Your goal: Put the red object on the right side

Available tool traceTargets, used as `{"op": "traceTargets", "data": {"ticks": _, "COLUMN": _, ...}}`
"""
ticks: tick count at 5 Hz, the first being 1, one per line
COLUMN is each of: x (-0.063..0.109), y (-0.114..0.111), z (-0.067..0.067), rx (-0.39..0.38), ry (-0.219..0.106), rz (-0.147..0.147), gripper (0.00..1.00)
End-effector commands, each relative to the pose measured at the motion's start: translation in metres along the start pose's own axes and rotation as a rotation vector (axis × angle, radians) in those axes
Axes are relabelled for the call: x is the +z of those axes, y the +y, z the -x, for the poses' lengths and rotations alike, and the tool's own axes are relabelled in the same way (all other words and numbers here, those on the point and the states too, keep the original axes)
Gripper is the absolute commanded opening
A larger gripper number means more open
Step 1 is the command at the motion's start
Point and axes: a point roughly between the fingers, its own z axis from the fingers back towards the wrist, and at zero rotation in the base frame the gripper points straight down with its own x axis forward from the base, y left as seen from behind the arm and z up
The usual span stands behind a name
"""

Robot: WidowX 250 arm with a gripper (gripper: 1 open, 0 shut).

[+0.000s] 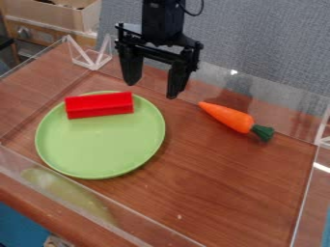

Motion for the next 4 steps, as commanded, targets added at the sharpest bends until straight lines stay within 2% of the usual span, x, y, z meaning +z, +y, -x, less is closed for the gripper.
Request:
{"op": "traceTargets", "data": {"ticks": 1, "x": -0.003, "y": -0.001, "z": 0.001, "rx": 0.004, "ry": 0.033, "rz": 0.000, "gripper": 1.00}}
{"op": "traceTargets", "data": {"ticks": 2, "x": -0.005, "y": 0.008, "z": 0.003, "rx": -0.052, "ry": 0.060, "rz": -0.009, "gripper": 1.00}}
{"op": "traceTargets", "data": {"ticks": 3, "x": -0.022, "y": 0.002, "z": 0.000, "rx": -0.104, "ry": 0.089, "rz": -0.011, "gripper": 1.00}}
{"op": "traceTargets", "data": {"ticks": 4, "x": -0.036, "y": 0.018, "z": 0.000, "rx": -0.238, "ry": 0.095, "rz": -0.029, "gripper": 1.00}}
